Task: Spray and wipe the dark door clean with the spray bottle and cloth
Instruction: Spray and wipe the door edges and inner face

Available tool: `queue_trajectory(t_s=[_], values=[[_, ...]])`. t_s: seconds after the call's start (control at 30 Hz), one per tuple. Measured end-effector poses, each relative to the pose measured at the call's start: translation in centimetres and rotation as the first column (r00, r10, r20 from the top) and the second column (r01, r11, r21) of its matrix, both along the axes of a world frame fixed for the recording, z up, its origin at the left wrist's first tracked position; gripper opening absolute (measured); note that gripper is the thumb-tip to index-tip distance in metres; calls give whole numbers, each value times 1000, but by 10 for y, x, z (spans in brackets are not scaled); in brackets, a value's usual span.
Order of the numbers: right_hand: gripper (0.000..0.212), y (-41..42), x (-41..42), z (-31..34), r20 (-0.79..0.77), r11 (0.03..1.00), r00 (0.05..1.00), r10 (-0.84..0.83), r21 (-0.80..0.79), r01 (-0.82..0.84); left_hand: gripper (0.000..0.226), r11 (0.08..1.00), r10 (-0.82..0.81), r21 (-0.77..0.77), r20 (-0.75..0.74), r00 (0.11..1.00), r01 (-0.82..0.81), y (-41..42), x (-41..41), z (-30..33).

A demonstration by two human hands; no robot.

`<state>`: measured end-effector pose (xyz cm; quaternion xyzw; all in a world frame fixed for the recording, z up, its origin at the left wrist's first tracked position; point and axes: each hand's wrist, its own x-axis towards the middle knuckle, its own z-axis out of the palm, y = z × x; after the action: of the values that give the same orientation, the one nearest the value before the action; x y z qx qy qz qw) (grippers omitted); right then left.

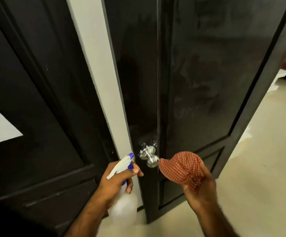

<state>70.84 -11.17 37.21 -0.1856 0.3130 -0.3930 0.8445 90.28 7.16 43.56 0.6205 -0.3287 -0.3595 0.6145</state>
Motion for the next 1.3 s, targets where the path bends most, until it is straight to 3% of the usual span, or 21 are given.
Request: queue_trajectory(t_s=[0.13,0.4,0.53,0.6,0.7,0.77,0.87,0.97,1.03,1.1,1.17,1.23,1.3], values=[[40,36,-7,-27,4,990,1000,27,140,-27,21,987,-102,130,20,995,99,4,-13,-31],[52,65,26,-45,-39,970,998,55,239,-44,22,861,-393,349,-6,920,370,0,-2,-93],[52,85,57,-47,-150,974,988,29,228,6,20,781,-452,532,117,884,329,-4,21,-119],[52,96,74,-48,-204,971,979,-13,230,61,30,757,-423,580,84,902,301,-1,38,-127],[50,111,93,-48,-243,960,962,-124,215,178,54,781,-368,527,-45,929,335,0,65,-129],[48,118,102,-44,-253,950,944,-212,171,260,50,791,-391,488,-62,918,370,-2,81,-125],[53,115,111,-45,-290,923,891,-349,57,380,21,825,-393,412,-73,917,387,-4,101,-113],[58,105,116,-42,-410,894,795,-447,-169,415,22,846,-389,369,-67,919,385,-11,115,-108],[66,98,122,-38,-508,845,713,-483,-484,228,25,857,-365,361,-78,928,368,-15,124,-103],[59,90,136,-31,-532,742,676,-510,-669,34,29,859,-362,356,-86,928,368,-18,131,-102],[47,83,151,-31,-550,634,640,-537,-763,-125,31,867,-356,337,-97,930,367,-21,134,-98],[43,72,161,-39,-576,559,542,-612,-800,-218,26,874,-363,316,-77,928,368,-23,137,-96],[45,60,163,-43,-598,649,559,-575,-749,-133,20,871,-385,300,-76,920,389,-24,138,-96]])
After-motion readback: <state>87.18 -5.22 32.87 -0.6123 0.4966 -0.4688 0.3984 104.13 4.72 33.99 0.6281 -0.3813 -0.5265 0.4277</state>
